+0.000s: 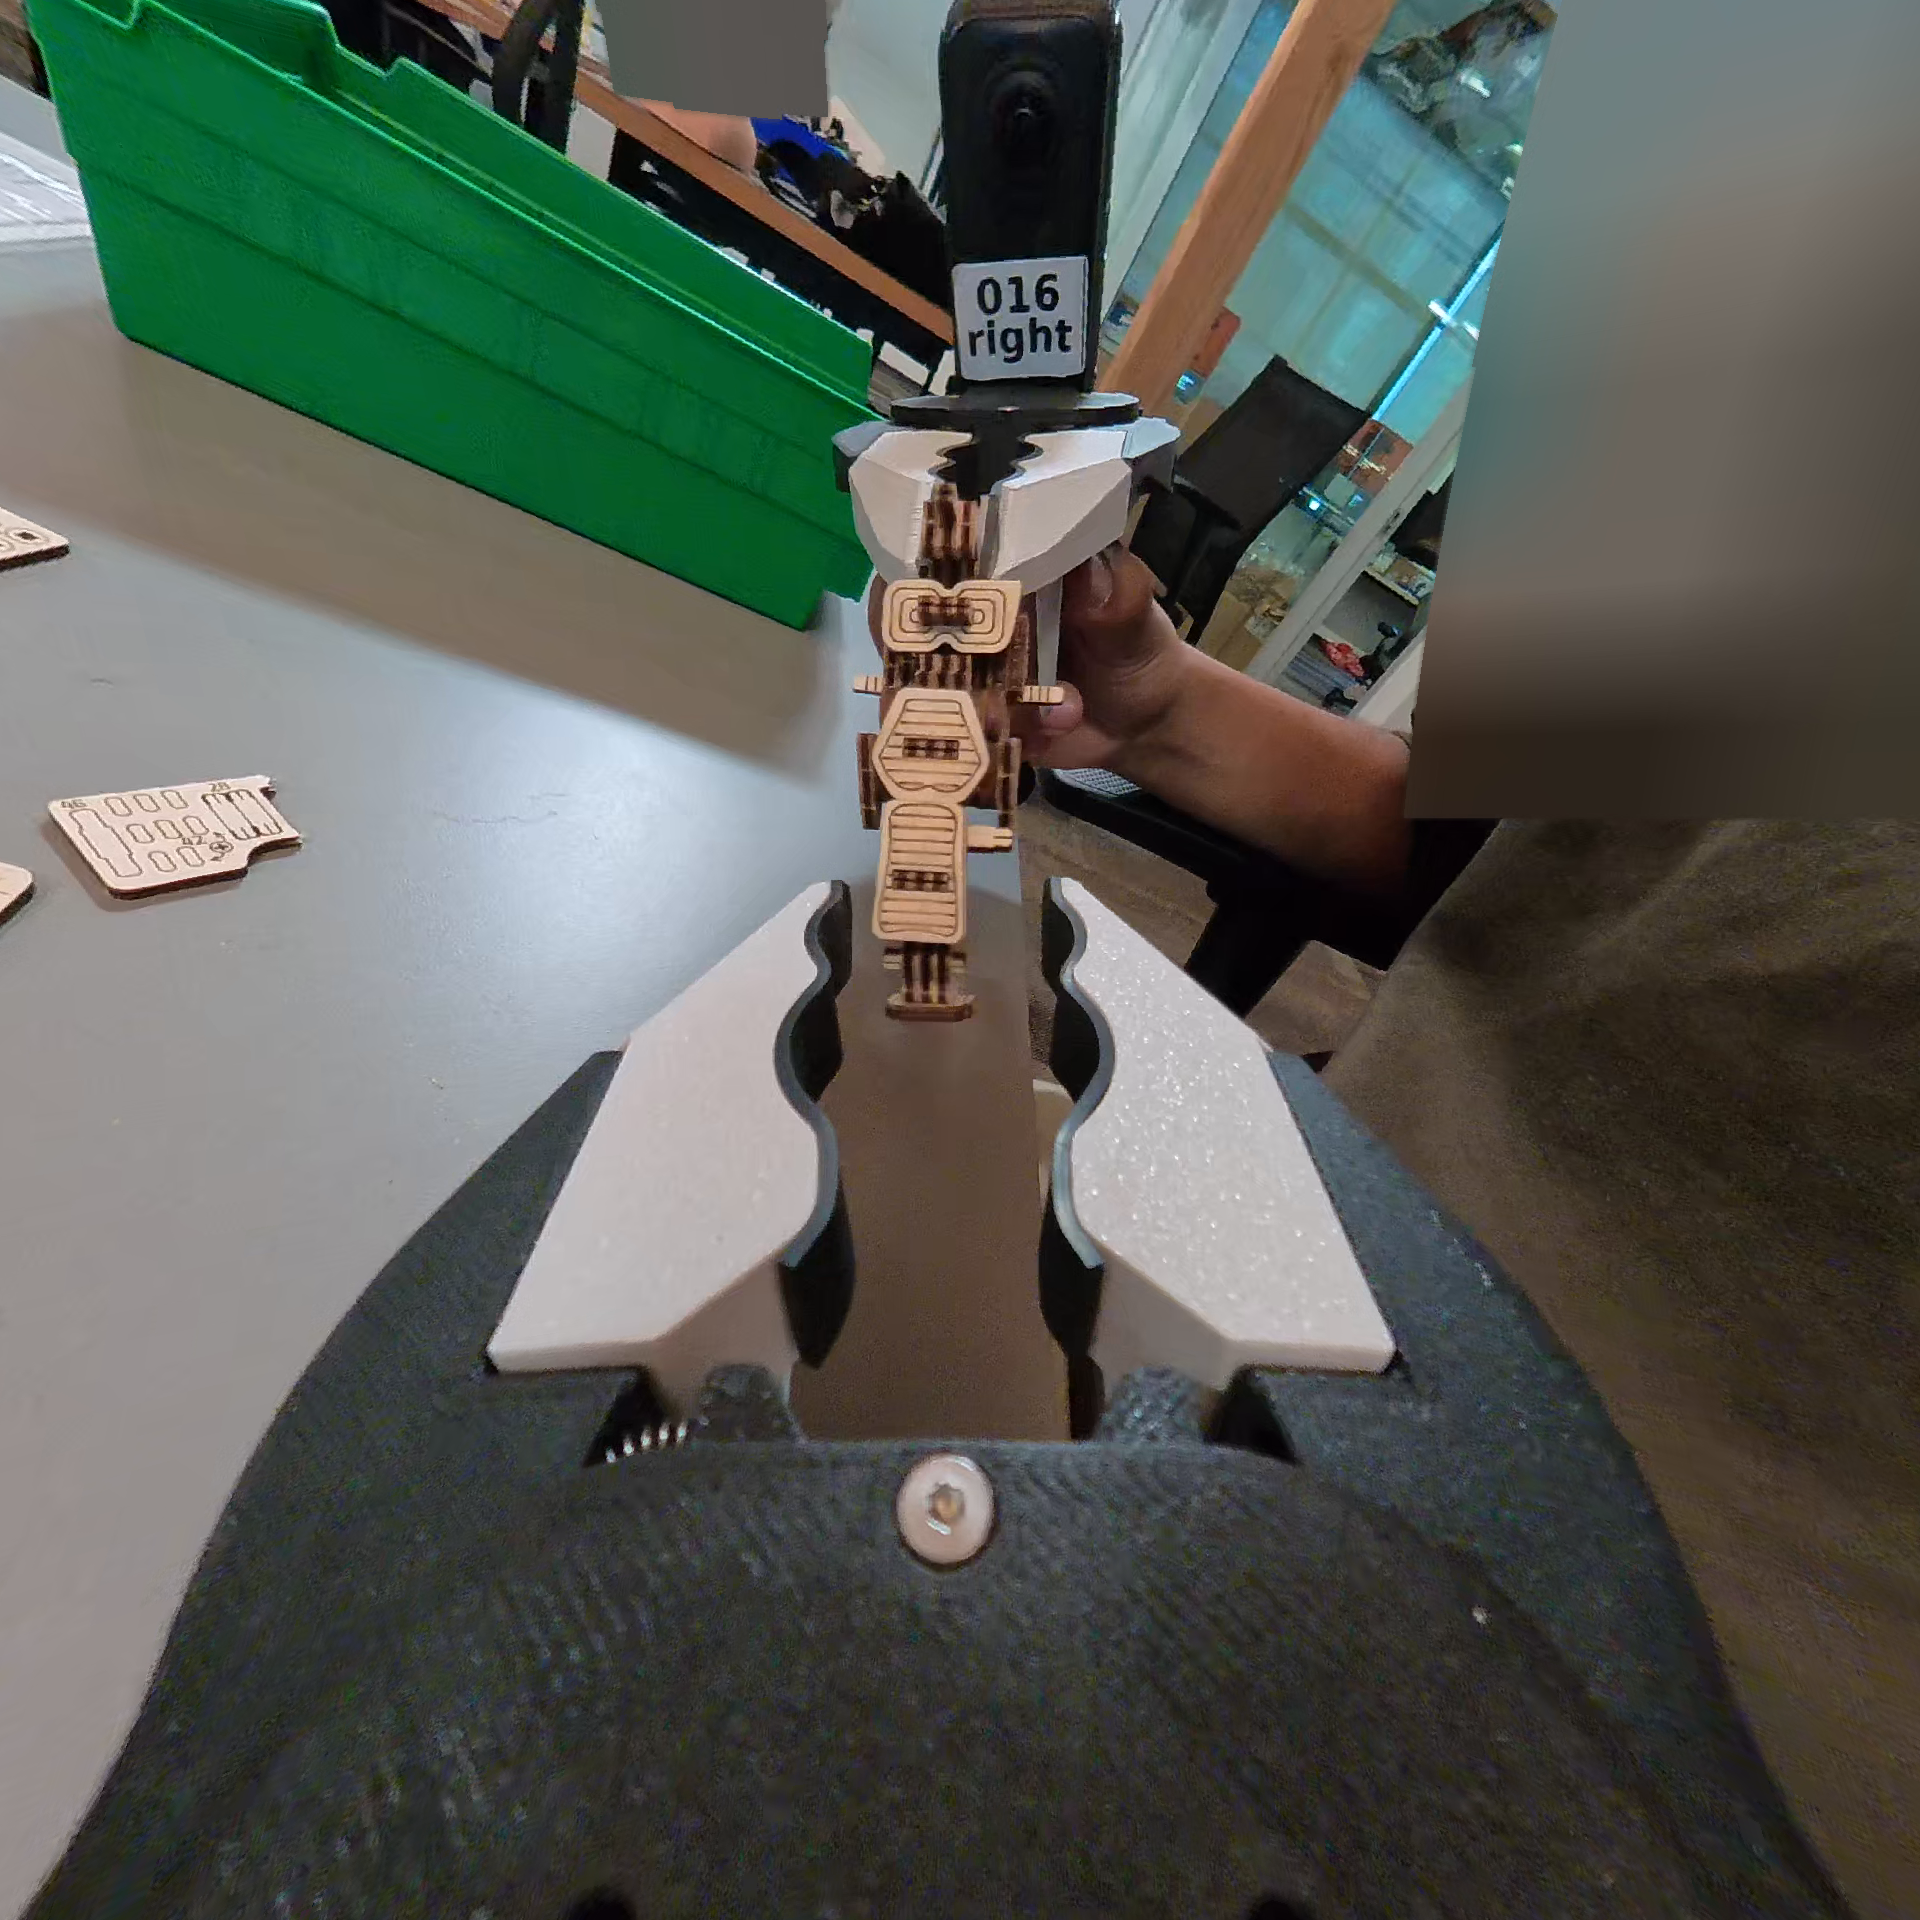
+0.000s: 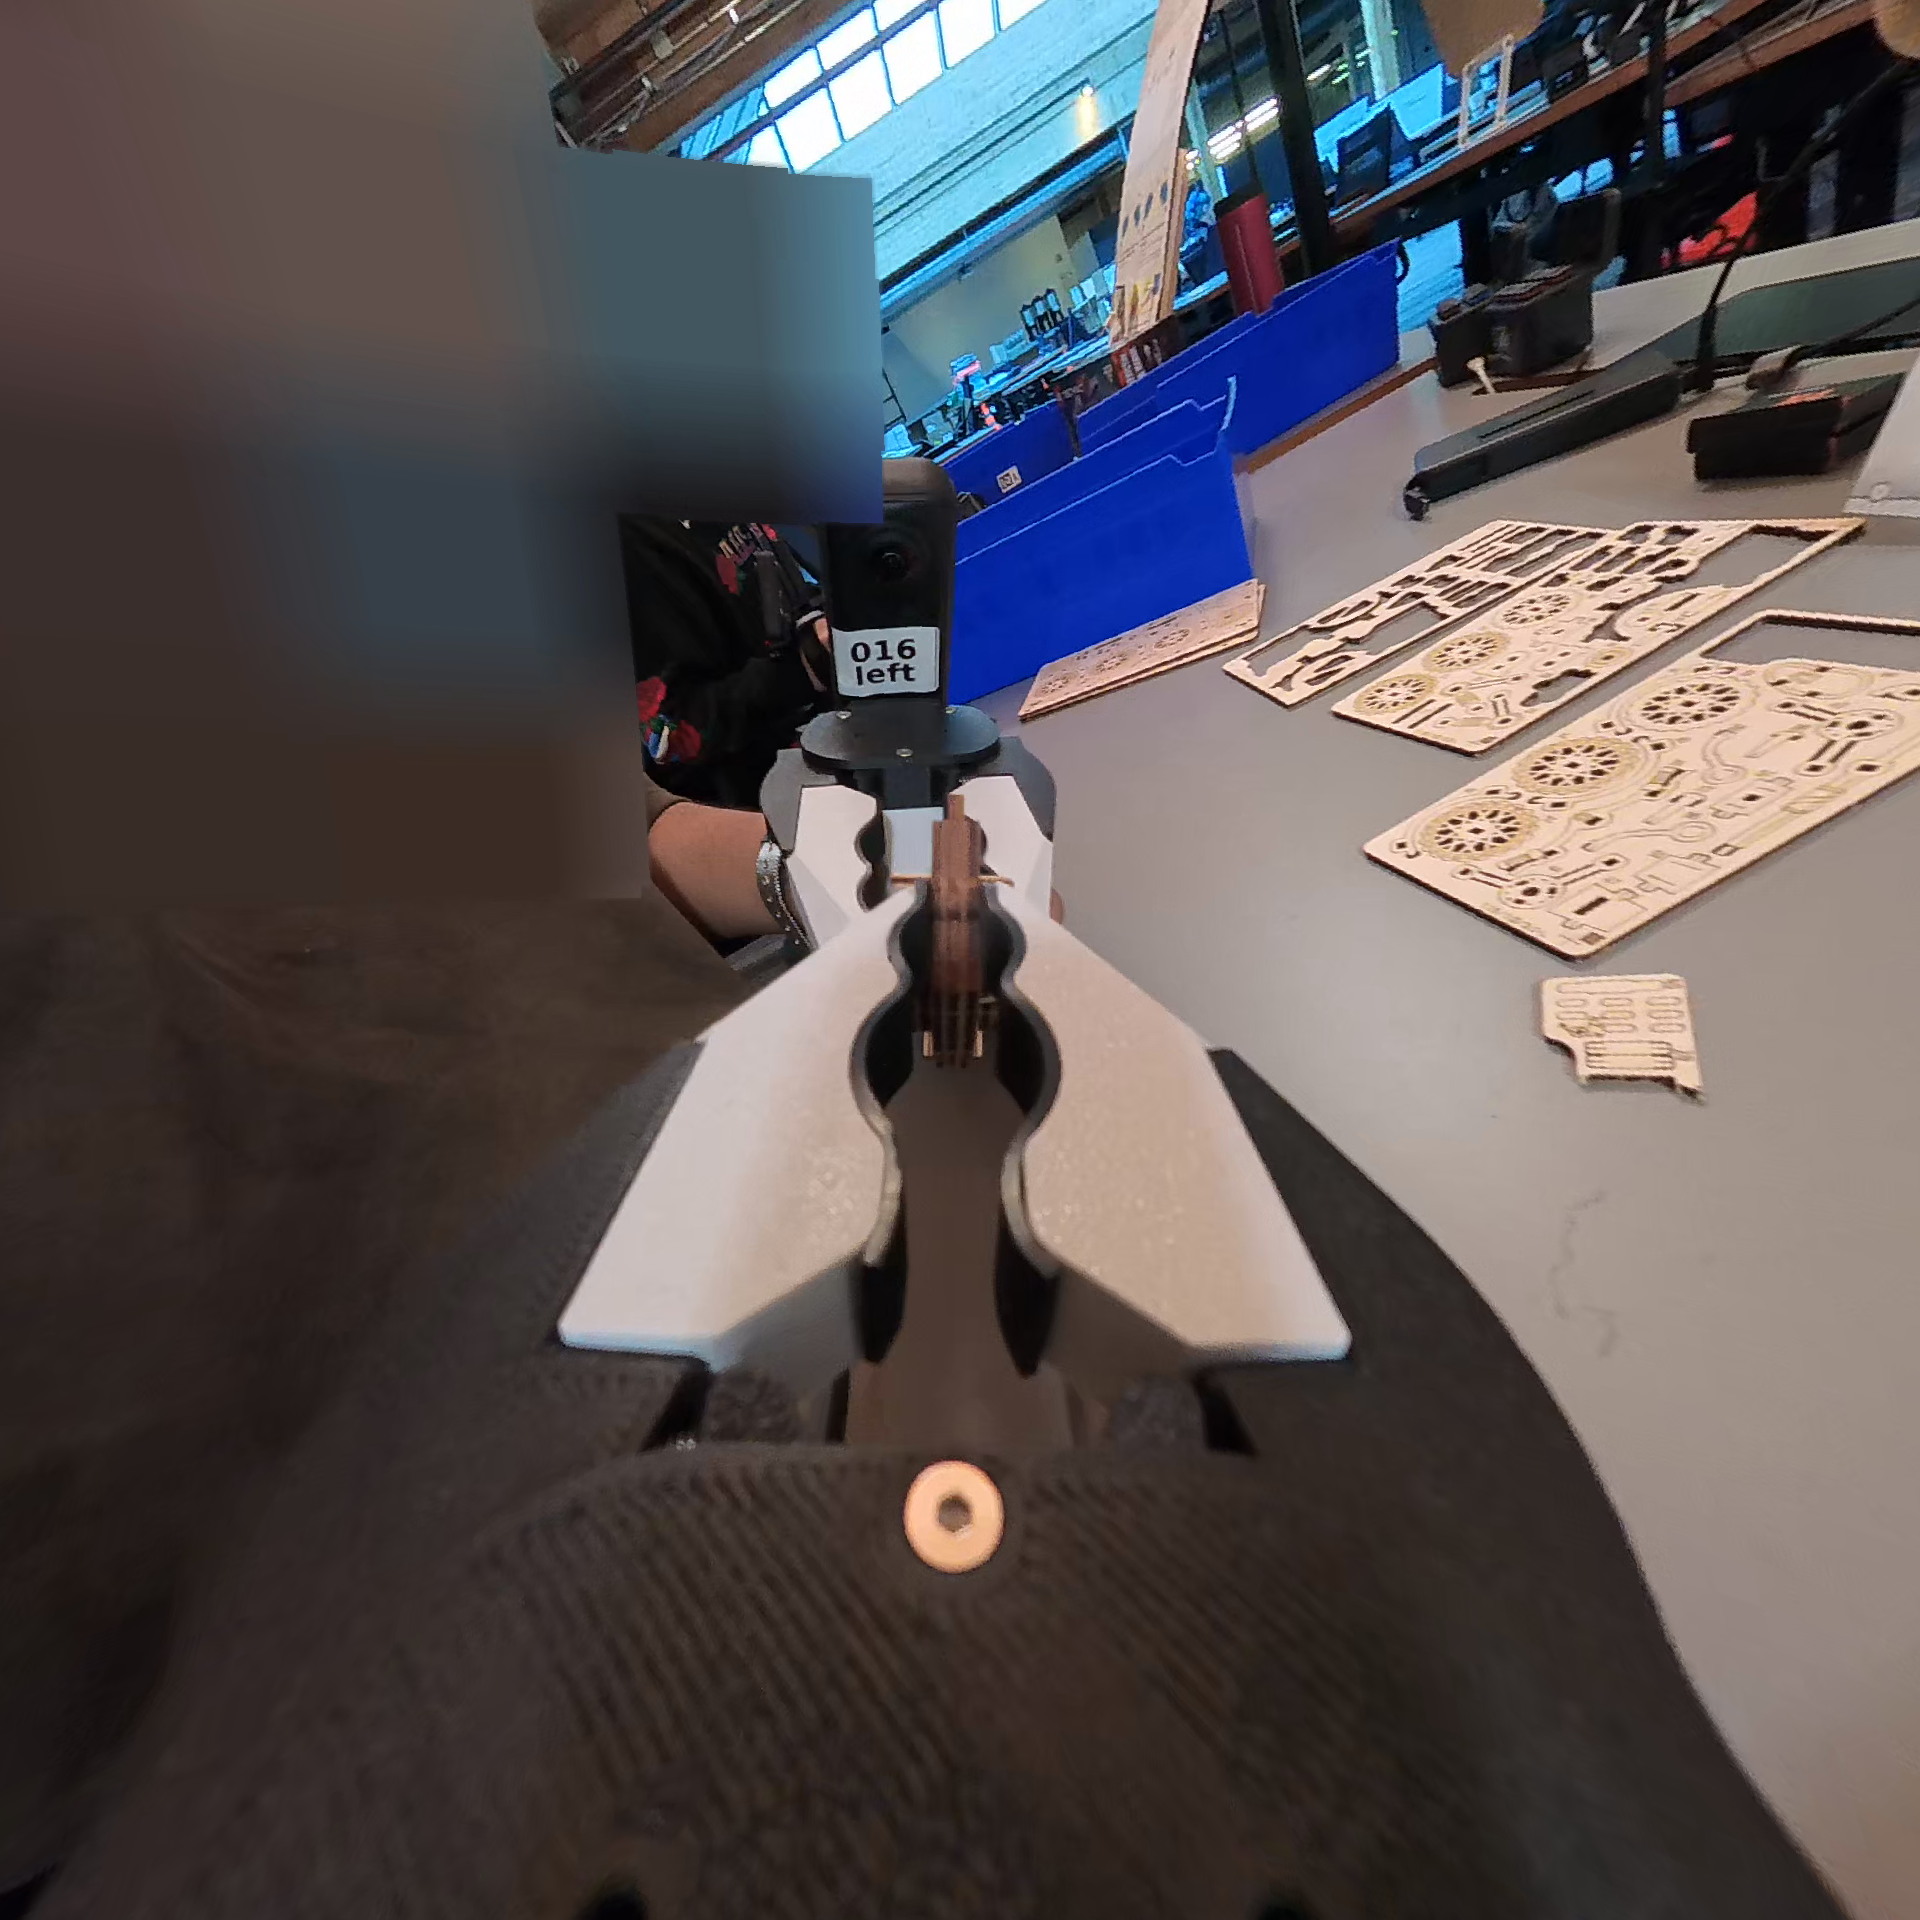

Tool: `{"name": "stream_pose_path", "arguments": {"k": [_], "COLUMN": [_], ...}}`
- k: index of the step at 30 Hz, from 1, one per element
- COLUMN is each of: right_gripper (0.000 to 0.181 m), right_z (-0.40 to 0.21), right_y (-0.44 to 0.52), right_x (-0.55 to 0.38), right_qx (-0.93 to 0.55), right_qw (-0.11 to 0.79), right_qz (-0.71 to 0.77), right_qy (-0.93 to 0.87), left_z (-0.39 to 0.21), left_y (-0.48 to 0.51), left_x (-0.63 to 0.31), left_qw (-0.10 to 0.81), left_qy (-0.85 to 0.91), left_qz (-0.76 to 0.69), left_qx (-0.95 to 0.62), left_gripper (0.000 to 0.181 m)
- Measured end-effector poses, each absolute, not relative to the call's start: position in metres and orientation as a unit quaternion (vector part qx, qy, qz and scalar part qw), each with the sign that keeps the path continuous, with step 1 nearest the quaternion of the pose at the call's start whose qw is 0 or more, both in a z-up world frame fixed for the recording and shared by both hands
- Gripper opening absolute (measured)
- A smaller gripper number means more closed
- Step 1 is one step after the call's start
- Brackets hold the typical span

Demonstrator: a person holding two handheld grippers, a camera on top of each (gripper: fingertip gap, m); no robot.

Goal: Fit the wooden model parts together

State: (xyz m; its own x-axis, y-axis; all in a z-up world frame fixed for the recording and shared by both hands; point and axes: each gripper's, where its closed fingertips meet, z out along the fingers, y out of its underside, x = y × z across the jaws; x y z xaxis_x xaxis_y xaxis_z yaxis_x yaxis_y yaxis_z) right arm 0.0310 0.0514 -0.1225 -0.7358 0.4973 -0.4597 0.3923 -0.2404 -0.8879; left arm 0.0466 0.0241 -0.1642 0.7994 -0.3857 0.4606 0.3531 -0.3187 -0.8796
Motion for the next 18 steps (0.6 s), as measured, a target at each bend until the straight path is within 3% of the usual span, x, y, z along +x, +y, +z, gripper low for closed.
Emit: {"name": "stream_pose_path", "arguments": {"k": [6, 12, 14, 16, 18], "right_gripper": [0.007, 0.007, 0.007, 0.006, 0.007], "right_z": [-0.125, -0.127, -0.127, -0.128, -0.128], "right_y": [0.05, 0.048, 0.047, 0.048, 0.049], "right_x": [0.03, 0.031, 0.031, 0.03, 0.03], "right_qx": [-0.363, -0.363, -0.362, -0.366, -0.365], "right_qw": [0.038, 0.031, 0.03, 0.034, 0.034], "right_qz": [0.694, 0.693, 0.694, 0.691, 0.691], "right_qy": [-0.621, -0.622, -0.622, -0.623, -0.623], "left_z": [-0.164, -0.161, -0.163, -0.163, -0.161], "left_y": [0.025, 0.026, 0.027, 0.027, 0.026], "left_x": [0.048, 0.04, 0.036, 0.035, 0.038], "left_qw": [0.58, 0.589, 0.588, 0.589, 0.589], "left_qy": [0.002, -0.019, -0.026, -0.024, -0.016], "left_qz": [-0.33, -0.325, -0.315, -0.313, -0.319], "left_qx": [-0.745, -0.74, -0.745, -0.745, -0.743], "left_gripper": [0.043, 0.072, 0.064, 0.031, 0.021]}}
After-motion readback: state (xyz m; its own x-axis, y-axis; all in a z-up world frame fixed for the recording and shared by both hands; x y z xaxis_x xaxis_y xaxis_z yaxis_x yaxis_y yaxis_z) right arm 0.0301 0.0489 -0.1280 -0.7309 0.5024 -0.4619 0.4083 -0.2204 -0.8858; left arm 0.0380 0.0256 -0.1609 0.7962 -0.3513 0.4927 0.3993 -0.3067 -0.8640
